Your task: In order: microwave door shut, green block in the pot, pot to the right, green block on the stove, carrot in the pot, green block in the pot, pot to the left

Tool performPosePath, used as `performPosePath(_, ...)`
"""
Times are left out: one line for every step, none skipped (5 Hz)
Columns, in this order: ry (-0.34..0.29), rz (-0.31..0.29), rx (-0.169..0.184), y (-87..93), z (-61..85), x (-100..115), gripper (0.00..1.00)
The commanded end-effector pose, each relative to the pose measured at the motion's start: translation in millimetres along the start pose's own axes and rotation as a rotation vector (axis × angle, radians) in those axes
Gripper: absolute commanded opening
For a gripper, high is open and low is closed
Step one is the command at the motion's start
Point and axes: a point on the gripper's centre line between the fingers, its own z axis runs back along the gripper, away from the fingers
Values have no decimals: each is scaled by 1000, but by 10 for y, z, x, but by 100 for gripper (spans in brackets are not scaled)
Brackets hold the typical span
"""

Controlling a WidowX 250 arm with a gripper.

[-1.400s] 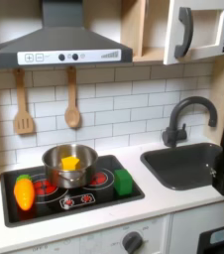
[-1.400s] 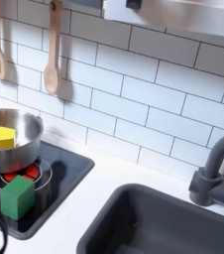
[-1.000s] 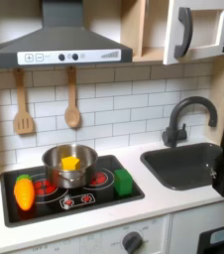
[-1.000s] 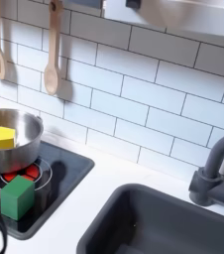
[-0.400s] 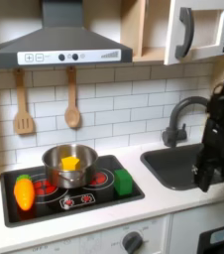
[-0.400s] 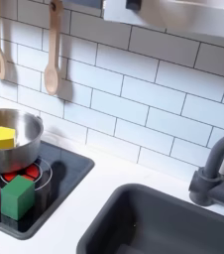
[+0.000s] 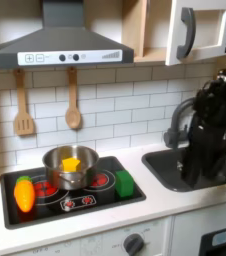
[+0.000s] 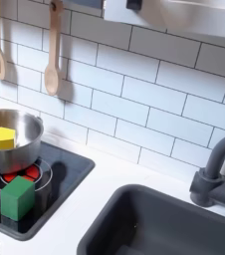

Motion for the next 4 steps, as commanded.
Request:
performPosePath(-72,38,38,186,64,290,0)
performPosePath(-141,48,48,284,166,462,0)
performPosePath(-195,67,71,378,263,667,0)
performPosePath(-274,72,86,451,424,889,0)
